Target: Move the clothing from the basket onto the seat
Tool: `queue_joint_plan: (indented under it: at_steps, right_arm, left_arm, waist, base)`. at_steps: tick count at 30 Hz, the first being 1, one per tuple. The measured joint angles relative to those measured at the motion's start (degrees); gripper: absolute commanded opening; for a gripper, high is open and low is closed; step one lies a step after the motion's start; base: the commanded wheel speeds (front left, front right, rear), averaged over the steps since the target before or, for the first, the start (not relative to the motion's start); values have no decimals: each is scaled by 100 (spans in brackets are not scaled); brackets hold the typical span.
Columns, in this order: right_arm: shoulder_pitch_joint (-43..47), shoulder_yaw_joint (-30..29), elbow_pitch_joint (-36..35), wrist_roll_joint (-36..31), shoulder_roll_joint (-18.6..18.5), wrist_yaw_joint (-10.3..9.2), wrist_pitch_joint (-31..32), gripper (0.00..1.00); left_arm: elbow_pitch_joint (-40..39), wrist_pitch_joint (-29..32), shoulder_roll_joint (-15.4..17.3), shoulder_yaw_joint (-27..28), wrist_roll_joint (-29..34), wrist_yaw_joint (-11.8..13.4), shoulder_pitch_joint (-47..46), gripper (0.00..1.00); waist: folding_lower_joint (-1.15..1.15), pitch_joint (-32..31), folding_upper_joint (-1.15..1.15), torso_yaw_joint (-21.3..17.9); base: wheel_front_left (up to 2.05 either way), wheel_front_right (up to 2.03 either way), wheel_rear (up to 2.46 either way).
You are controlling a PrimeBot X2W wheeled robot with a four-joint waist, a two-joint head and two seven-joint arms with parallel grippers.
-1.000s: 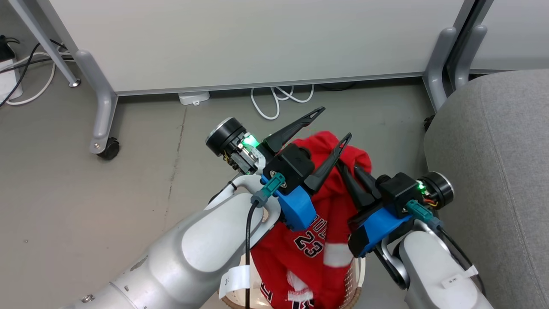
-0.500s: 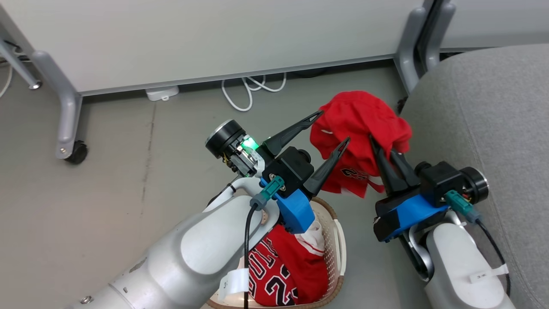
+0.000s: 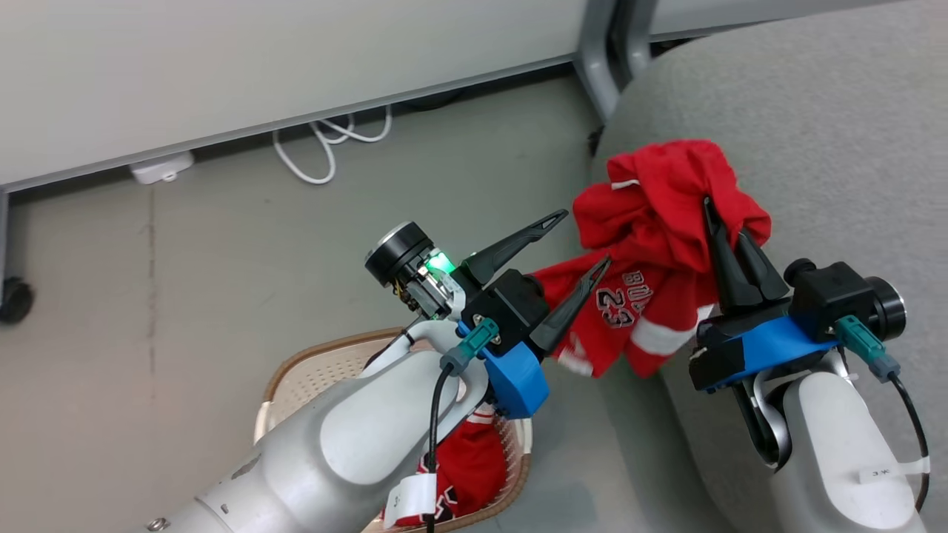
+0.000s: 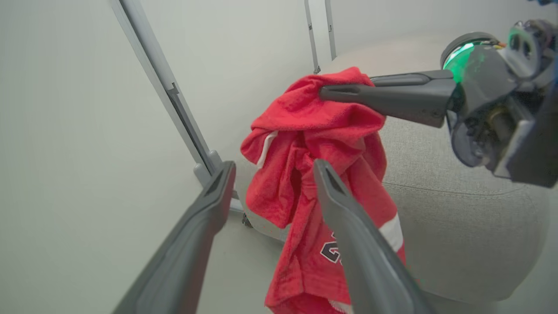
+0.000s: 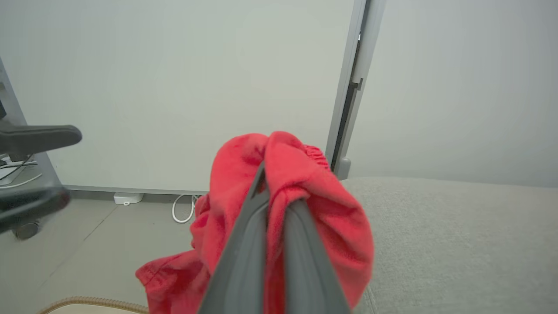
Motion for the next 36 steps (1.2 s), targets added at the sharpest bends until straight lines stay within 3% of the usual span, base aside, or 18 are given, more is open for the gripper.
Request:
queue_joint_plan:
  at_steps: [16,36]
  right_arm:
    - [442,-805,-472,1,20,1,-1,0]
    - [593,-1053,-778,71,102,1,0,0]
  left_arm:
    - [107,12,-56,-231,1,-138,-11,100]
    - [11,30,-13,-290,-2,-80,-167,100]
  waist:
    - [0,228,0,-1070]
    - [0,503,0,-1161]
  base:
    - [0,0,0]
    - [0,0,0]
